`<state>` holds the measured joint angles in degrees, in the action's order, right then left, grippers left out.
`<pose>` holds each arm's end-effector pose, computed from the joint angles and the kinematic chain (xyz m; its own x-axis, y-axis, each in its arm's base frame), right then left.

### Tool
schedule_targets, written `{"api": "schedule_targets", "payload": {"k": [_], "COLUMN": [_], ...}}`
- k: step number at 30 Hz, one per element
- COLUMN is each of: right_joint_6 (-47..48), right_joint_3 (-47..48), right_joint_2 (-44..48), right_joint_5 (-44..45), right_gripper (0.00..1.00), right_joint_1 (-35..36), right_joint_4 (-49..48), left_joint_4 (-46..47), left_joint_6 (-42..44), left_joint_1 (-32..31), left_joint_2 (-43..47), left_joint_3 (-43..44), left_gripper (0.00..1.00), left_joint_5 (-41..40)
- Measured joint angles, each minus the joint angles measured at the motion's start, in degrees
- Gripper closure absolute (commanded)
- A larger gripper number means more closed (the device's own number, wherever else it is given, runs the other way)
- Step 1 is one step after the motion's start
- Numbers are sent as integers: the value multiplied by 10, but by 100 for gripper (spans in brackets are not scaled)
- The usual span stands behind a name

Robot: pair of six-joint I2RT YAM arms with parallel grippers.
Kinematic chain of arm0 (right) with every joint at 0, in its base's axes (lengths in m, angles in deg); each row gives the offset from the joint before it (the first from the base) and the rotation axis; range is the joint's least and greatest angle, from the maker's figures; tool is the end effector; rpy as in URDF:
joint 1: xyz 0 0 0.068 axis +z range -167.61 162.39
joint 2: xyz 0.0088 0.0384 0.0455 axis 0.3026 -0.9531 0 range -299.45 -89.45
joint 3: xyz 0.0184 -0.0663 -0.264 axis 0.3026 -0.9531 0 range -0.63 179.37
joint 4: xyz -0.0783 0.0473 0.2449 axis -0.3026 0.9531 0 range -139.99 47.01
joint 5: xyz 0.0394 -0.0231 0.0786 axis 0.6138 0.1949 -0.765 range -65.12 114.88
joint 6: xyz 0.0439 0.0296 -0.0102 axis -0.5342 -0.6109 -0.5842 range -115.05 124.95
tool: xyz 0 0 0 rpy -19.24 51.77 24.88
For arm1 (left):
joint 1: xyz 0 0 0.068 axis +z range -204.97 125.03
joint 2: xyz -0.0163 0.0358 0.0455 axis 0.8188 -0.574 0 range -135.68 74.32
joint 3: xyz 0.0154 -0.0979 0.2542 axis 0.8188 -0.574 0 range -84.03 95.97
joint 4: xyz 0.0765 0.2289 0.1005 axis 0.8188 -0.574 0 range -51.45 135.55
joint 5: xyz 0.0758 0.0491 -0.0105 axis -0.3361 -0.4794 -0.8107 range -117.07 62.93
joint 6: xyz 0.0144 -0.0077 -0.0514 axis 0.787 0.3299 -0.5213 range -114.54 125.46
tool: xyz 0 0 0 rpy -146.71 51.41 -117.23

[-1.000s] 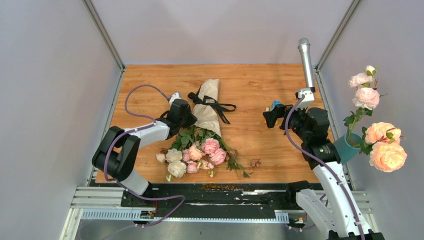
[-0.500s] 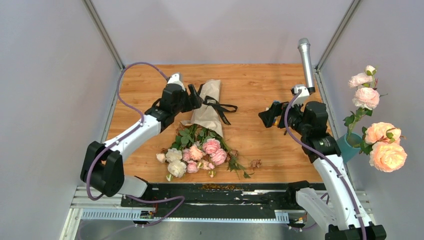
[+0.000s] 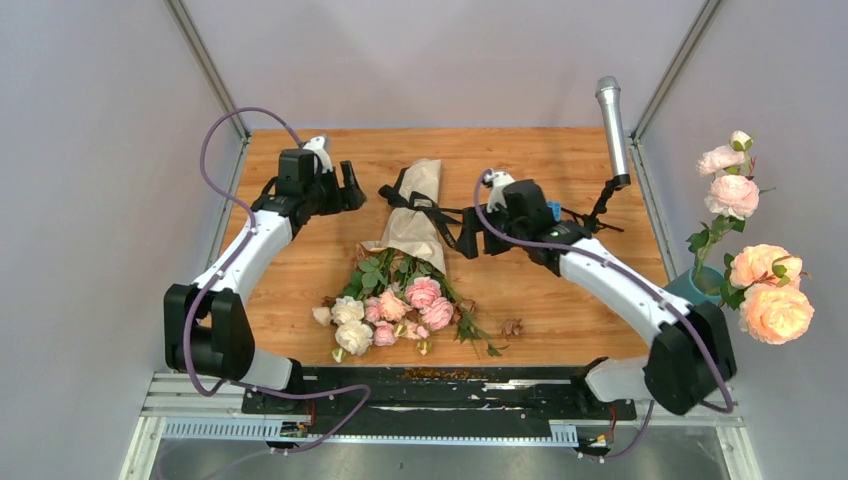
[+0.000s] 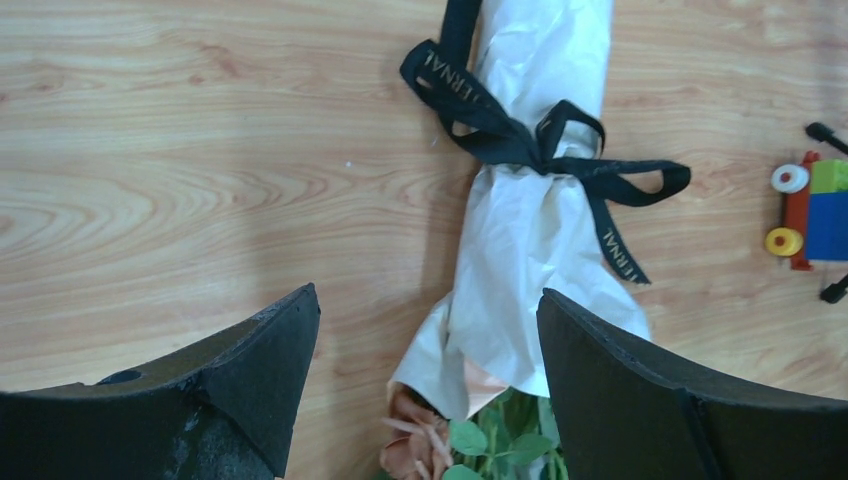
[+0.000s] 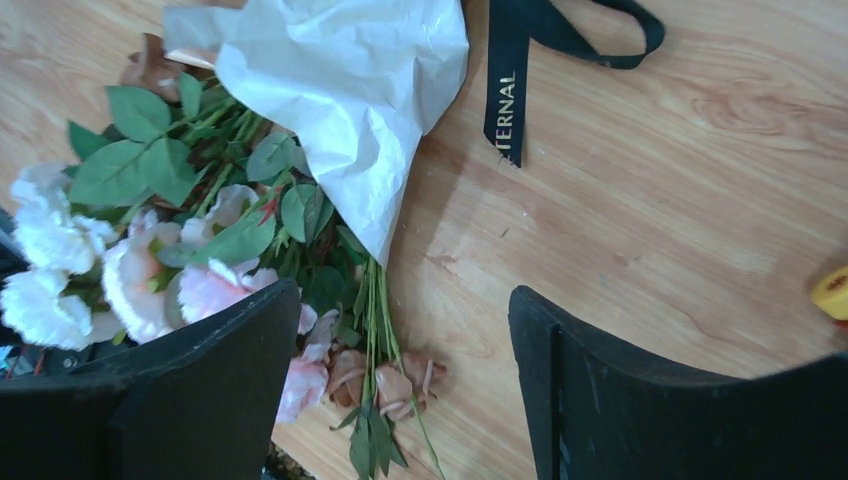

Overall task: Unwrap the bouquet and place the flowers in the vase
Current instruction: Untie the ribbon from the wrapping paper.

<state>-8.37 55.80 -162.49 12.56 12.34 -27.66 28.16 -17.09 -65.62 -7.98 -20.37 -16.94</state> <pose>0.2383 0.1461 0.2851 -0.6754 -0.1294 -0.7260 -0.4891 0.8154 0.3097 0.3174 -0.0661 0.2896 -0.6573 -0.2605 -0.7072 0.0755 0.9109 -0.4057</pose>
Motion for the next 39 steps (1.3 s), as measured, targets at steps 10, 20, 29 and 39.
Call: {"api": "schedule_targets", "payload": {"k": [10,20,29,39], "right_joint_6": [-36,-24,-2,6], "right_joint_3": [115,133,160,178], "right_joint_2": [-204,-300,-342,-371], "right_joint_5": [131,177,175,172], "right_gripper": [38,49,54,63], "right_joint_1": [47,48,59,60], "right_joint_4": [20,36,32,30], "left_joint_4": [-17,-37,-44,-47], "left_joint_6": [73,114,116,116], "left_joint_1": [10,10,10,10], "left_joint_2": [-2,23,24,24], "left_joint_3": [-14,-14,-14,-14], "left_gripper": [11,11,11,10], "left_joint_5": [17,-19,-21,-21]}}
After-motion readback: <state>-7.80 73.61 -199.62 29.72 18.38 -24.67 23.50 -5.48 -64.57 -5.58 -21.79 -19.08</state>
